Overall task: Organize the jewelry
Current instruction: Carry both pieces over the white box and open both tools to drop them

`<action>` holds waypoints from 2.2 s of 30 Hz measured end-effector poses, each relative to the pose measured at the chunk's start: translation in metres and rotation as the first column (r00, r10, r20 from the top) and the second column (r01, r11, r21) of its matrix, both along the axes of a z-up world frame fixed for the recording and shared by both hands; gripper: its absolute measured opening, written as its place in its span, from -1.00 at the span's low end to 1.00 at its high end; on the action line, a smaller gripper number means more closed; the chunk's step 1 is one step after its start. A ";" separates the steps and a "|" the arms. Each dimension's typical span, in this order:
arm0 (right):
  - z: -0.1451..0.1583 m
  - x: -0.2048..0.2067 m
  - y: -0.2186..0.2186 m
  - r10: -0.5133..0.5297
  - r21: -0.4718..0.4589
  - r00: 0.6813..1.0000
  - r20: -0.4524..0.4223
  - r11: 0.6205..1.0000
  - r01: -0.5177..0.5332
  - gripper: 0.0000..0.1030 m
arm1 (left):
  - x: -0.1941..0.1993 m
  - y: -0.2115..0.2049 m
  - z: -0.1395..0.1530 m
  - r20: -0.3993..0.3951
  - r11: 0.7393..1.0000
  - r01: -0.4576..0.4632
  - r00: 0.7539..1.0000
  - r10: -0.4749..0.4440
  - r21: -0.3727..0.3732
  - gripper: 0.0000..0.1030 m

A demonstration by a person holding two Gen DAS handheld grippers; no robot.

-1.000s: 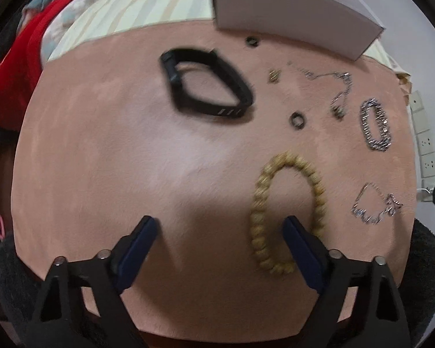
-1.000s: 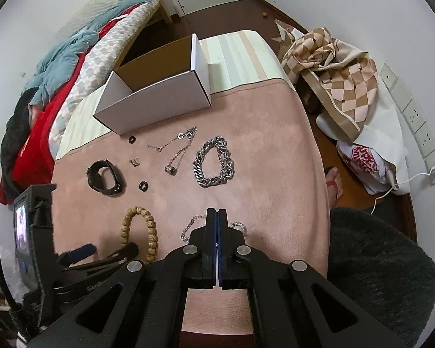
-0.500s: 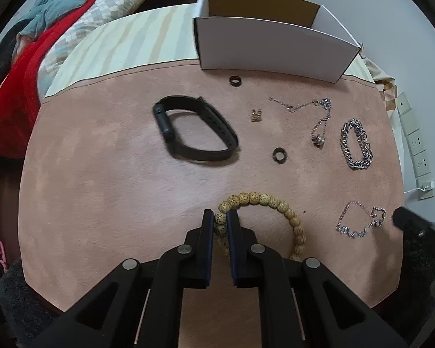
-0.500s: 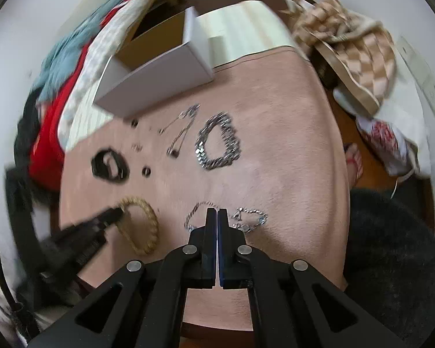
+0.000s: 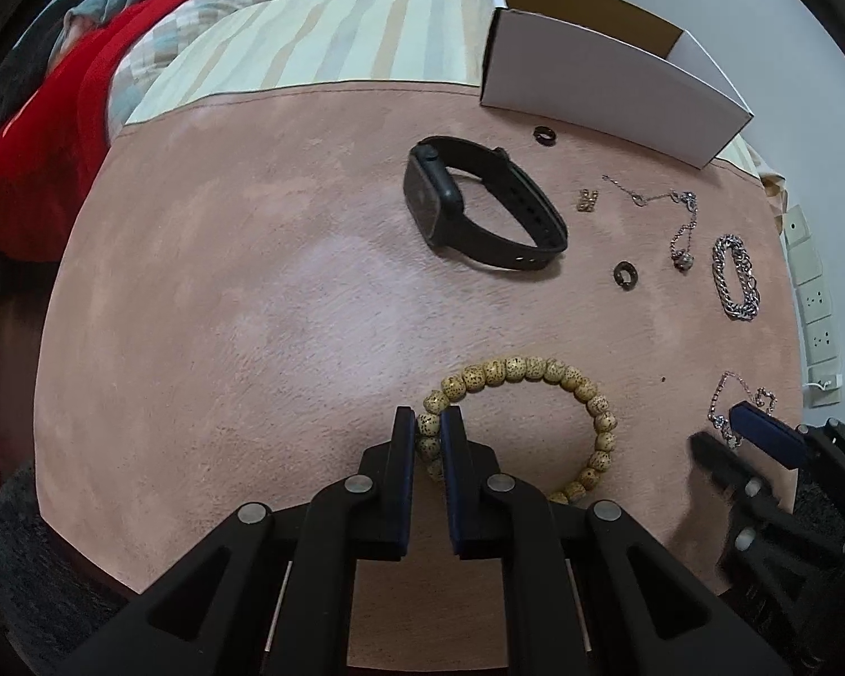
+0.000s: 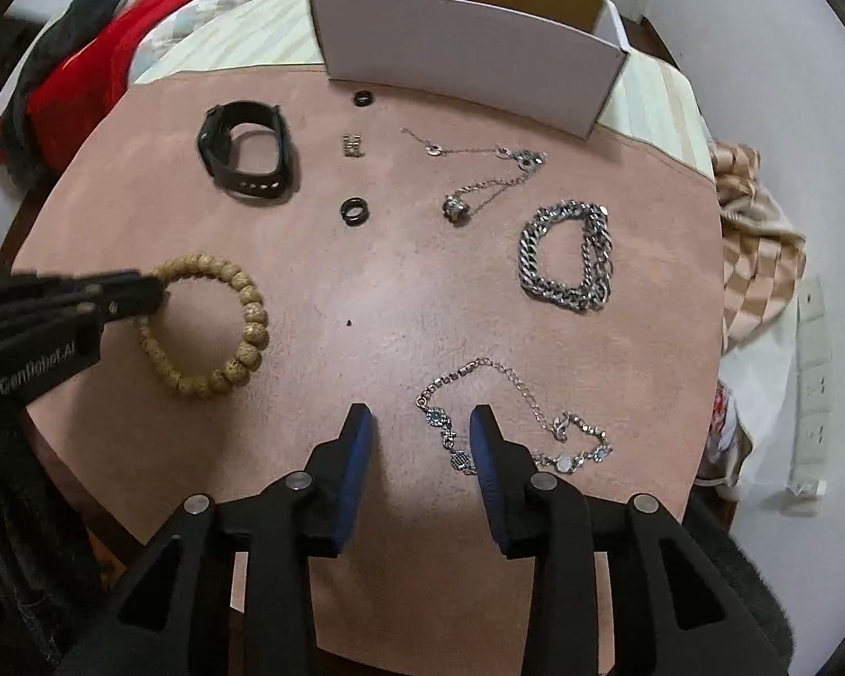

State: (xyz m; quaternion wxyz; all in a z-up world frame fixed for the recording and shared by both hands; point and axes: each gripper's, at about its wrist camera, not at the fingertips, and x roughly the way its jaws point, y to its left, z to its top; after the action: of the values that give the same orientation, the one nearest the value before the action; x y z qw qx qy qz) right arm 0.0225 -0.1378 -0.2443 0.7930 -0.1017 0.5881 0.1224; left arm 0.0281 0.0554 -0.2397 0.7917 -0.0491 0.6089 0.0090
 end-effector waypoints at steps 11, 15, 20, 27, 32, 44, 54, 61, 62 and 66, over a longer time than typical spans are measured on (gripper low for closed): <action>0.051 0.016 -0.045 -0.208 0.286 0.978 -0.002 0.937 0.200 -0.89 | 0.005 0.018 0.033 0.065 0.998 0.011 0.998 -0.007 -0.065 -0.87; 0.083 0.023 -0.052 -0.232 0.350 0.972 0.032 0.914 0.206 -0.94 | 0.015 0.006 0.055 0.103 0.995 0.030 0.994 -0.021 -0.092 -0.87; 0.117 0.041 -0.048 -0.247 0.400 0.965 0.089 0.896 0.193 -0.94 | 0.041 -0.022 0.085 0.161 0.991 0.060 0.986 -0.041 -0.117 -0.87; 0.161 0.083 -0.044 -0.228 0.439 0.961 0.156 0.888 0.139 -0.94 | 0.088 -0.044 0.133 0.248 0.984 0.111 0.966 -0.073 -0.141 -0.87; 0.181 0.123 -0.039 -0.212 0.439 0.959 0.189 0.892 0.110 -0.94 | 0.135 -0.048 0.154 0.290 0.981 0.137 0.953 -0.091 -0.141 -0.87; 0.130 0.250 -0.035 -0.232 0.418 0.969 0.081 0.891 0.178 -0.94 | 0.256 -0.051 0.101 0.180 0.973 0.155 0.976 -0.124 -0.171 -0.87; 0.085 0.299 -0.039 -0.216 0.414 0.976 -0.038 0.885 0.212 -0.92 | 0.291 -0.053 0.056 0.036 0.973 0.098 0.995 -0.093 -0.209 -0.79; 0.070 0.292 -0.049 -0.236 0.358 0.967 -0.095 0.898 0.255 -0.45 | 0.279 -0.048 0.070 0.086 0.988 0.076 0.994 -0.065 -0.133 0.24; 0.072 0.289 -0.050 -0.238 0.351 0.967 -0.087 0.902 0.253 -0.36 | 0.279 -0.046 0.072 0.091 0.990 0.074 0.994 -0.064 -0.116 0.27; 0.082 0.276 -0.046 -0.231 0.294 0.972 -0.033 0.928 0.230 -0.04 | 0.269 -0.039 0.079 0.115 0.995 0.062 0.992 -0.053 -0.078 0.45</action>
State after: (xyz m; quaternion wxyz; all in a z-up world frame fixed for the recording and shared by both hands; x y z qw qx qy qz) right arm 0.2990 -0.1842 -0.1623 0.8086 0.0878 0.5703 0.1151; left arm 0.2974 0.0165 -0.1610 0.8220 -0.0640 0.5644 -0.0413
